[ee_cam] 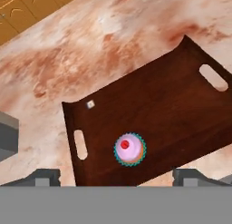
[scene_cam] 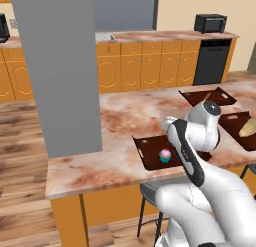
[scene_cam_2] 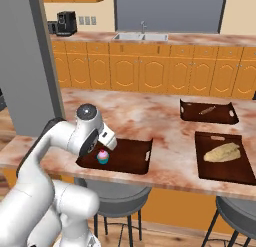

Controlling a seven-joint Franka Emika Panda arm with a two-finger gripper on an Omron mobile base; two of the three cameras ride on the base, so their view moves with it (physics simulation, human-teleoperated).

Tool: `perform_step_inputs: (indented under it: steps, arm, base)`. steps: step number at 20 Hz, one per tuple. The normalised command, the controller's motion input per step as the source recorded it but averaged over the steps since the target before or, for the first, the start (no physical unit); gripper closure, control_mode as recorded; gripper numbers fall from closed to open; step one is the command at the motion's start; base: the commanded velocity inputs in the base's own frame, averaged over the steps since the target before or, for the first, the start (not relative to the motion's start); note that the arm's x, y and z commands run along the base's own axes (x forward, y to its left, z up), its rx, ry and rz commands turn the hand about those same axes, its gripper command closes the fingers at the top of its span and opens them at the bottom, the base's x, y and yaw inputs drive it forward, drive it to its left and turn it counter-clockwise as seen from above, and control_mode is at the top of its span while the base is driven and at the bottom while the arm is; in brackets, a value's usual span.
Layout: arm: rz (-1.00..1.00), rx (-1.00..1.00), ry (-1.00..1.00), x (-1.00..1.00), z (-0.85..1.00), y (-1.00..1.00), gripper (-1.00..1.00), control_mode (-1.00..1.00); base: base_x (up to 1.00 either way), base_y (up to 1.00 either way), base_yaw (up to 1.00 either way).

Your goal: Take the cupcakes from the fridge and place them on the empty tray on the dining counter.

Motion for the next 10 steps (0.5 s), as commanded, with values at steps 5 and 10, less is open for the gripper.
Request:
perform_step_inputs:
  steps: [5,10]
  arm:
    - [0.25,0.0,0.0,-1.0,1.0,-0.06,-1.0,-1.0]
    - [0.37,-0.12,0.0,-1.0,1.0,0.0,-1.0,-1.0]
  base:
    - [0.0,0.0,0.0]
    - [0.0,0.0,0.0]
